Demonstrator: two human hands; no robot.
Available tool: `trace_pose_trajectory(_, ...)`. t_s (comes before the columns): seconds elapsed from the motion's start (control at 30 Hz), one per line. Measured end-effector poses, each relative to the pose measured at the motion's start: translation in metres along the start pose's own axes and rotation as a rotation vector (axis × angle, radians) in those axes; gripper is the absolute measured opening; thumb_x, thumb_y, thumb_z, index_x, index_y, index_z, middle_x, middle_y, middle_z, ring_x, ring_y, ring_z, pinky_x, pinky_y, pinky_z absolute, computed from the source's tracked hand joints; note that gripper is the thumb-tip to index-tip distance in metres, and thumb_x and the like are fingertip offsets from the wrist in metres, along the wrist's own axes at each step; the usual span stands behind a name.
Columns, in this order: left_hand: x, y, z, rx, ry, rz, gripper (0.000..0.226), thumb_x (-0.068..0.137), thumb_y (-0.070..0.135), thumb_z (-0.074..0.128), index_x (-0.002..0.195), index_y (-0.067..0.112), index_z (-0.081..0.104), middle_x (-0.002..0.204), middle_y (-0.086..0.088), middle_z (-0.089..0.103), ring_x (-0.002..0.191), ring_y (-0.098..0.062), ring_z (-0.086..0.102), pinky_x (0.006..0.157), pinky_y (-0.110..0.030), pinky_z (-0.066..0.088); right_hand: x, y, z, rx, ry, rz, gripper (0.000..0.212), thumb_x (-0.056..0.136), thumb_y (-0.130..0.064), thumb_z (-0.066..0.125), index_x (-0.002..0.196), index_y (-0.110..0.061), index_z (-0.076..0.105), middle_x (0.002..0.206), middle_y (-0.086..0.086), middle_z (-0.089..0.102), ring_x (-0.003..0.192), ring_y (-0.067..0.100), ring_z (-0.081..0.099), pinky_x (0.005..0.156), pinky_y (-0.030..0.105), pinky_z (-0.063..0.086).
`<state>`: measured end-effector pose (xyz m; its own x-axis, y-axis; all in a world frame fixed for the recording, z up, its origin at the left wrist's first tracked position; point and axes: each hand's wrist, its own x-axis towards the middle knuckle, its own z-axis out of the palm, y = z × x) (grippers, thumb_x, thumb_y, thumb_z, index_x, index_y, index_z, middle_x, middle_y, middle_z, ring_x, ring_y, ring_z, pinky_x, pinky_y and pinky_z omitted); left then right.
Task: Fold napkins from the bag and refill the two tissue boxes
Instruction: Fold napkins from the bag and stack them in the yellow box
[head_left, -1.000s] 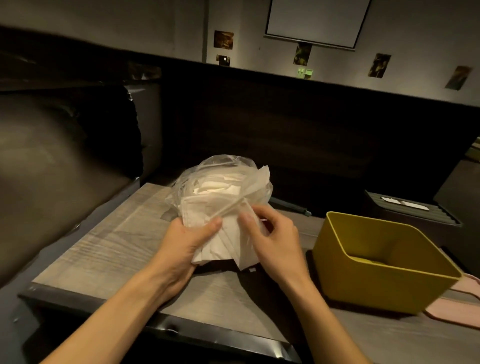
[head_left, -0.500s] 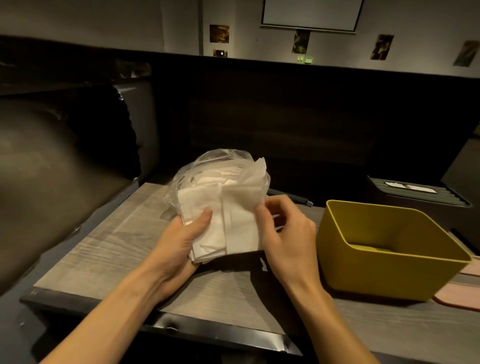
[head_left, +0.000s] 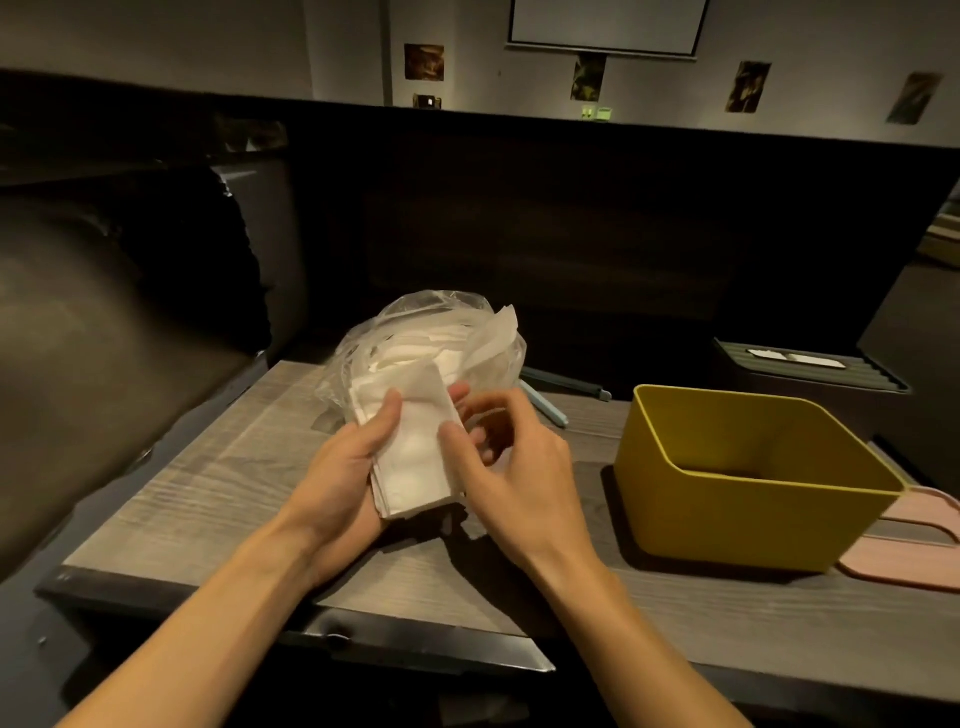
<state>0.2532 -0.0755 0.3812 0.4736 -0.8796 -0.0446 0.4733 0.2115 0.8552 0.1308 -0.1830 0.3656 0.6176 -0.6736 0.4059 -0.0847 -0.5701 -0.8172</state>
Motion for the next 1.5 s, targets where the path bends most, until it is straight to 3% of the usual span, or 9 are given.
trace_pose_trajectory(0.1, -0.002, 0.003, -0.001, -0.057, -0.04, 0.023, 0.052, 0.107, 0.045, 0.035, 0.134, 0.015, 0.068, 0.139, -0.01, 0.066, 0.129, -0.026, 0.063, 0.105, -0.047, 0.051, -0.001, -0.001, -0.005, 0.12, -0.231, 0.164, 0.048, 0.088, -0.06, 0.072, 0.127, -0.037, 0.055, 0.12, -0.018, 0.064, 0.107, -0.005, 0.061, 0.089, 0.022, 0.054)
trace_pose_trajectory(0.17, -0.003, 0.002, -0.004, -0.01, -0.041, 0.059, 0.052, 0.106, 0.046, 0.039, 0.138, 0.015, 0.065, 0.138, -0.011, 0.067, 0.129, -0.027, 0.063, 0.107, -0.048, 0.049, 0.0, -0.001, -0.007, 0.231, -0.289, 0.162, 0.039, 0.091, -0.045, 0.076, 0.125, -0.032, 0.062, 0.117, -0.013, 0.07, 0.107, 0.002, 0.067, 0.092, 0.029, 0.058)
trace_pose_trajectory(0.33, 0.0, -0.004, -0.013, 0.157, -0.073, 0.124, 0.038, 0.098, 0.021, 0.063, 0.128, -0.002, 0.064, 0.129, -0.024, 0.068, 0.118, -0.033, 0.067, 0.099, -0.042, 0.058, -0.004, 0.003, -0.028, 0.482, -0.117, 0.104, 0.02, 0.097, -0.018, 0.071, 0.116, -0.015, 0.07, 0.112, 0.002, 0.075, 0.107, 0.02, 0.072, 0.093, 0.046, 0.061)
trace_pose_trajectory(0.47, -0.002, -0.011, -0.006, 0.547, 0.04, 0.252, 0.036, 0.089, 0.001, 0.069, 0.12, 0.017, 0.066, 0.108, -0.008, 0.076, 0.104, -0.027, 0.073, 0.084, -0.034, 0.063, -0.011, 0.011, -0.035, 0.338, -0.042, 0.044, 0.016, 0.098, -0.015, 0.069, 0.112, -0.021, 0.069, 0.11, -0.003, 0.074, 0.107, 0.014, 0.07, 0.083, 0.034, 0.063)
trace_pose_trajectory(0.63, -0.001, -0.019, -0.01, 0.718, 0.05, 0.279, 0.066, 0.096, -0.004, 0.062, 0.138, 0.039, 0.035, 0.126, 0.002, 0.058, 0.108, -0.013, 0.067, 0.082, -0.021, 0.057, -0.014, 0.015, -0.027, 0.111, -0.124, 0.094, 0.03, 0.101, -0.021, 0.064, 0.125, -0.035, 0.054, 0.12, -0.017, 0.064, 0.111, -0.003, 0.063, 0.091, 0.029, 0.06)
trace_pose_trajectory(0.8, 0.005, -0.025, -0.012, 0.891, -0.074, 0.291, 0.095, 0.078, 0.015, 0.064, 0.141, 0.048, 0.001, 0.137, 0.016, 0.04, 0.115, 0.011, 0.052, 0.093, -0.009, 0.046, -0.016, 0.016, -0.024, 0.078, -0.267, 0.073, 0.077, 0.098, -0.022, 0.066, 0.147, -0.055, 0.017, 0.146, -0.014, 0.047, 0.125, 0.0, 0.055, 0.107, 0.026, 0.049)
trace_pose_trajectory(1.0, 0.005, -0.026, -0.019, 0.868, -0.098, 0.395, 0.089, 0.073, 0.011, 0.059, 0.133, 0.059, 0.014, 0.123, 0.027, 0.049, 0.103, -0.016, 0.061, 0.092, -0.032, 0.055, -0.017, 0.016, -0.022, -0.011, -0.267, 0.008, 0.085, 0.096, -0.027, 0.07, 0.15, -0.056, 0.011, 0.158, -0.016, 0.03, 0.136, 0.0, 0.038, 0.111, 0.025, 0.039)
trace_pose_trajectory(1.23, 0.006, -0.026, -0.017, 1.022, 0.025, 0.448, 0.051, 0.08, 0.023, 0.054, 0.129, 0.036, 0.055, 0.12, 0.031, 0.049, 0.109, 0.008, 0.052, 0.089, -0.026, 0.05, -0.016, 0.019, -0.02, -0.126, -0.11, -0.031, 0.036, 0.1, -0.032, 0.063, 0.132, -0.04, 0.047, 0.132, -0.016, 0.048, 0.117, -0.003, 0.051, 0.098, 0.031, 0.053)
trace_pose_trajectory(1.5, 0.007, -0.029, -0.021, 0.972, -0.001, 0.44, 0.07, 0.092, 0.01, 0.055, 0.135, 0.055, 0.024, 0.112, 0.024, 0.052, 0.097, -0.01, 0.059, 0.084, -0.022, 0.052, -0.016, 0.019, -0.021, -0.035, -0.168, 0.056, 0.069, 0.105, -0.014, 0.056, 0.153, -0.046, 0.018, 0.153, -0.006, 0.043, 0.139, 0.009, 0.045, 0.116, 0.037, 0.044)
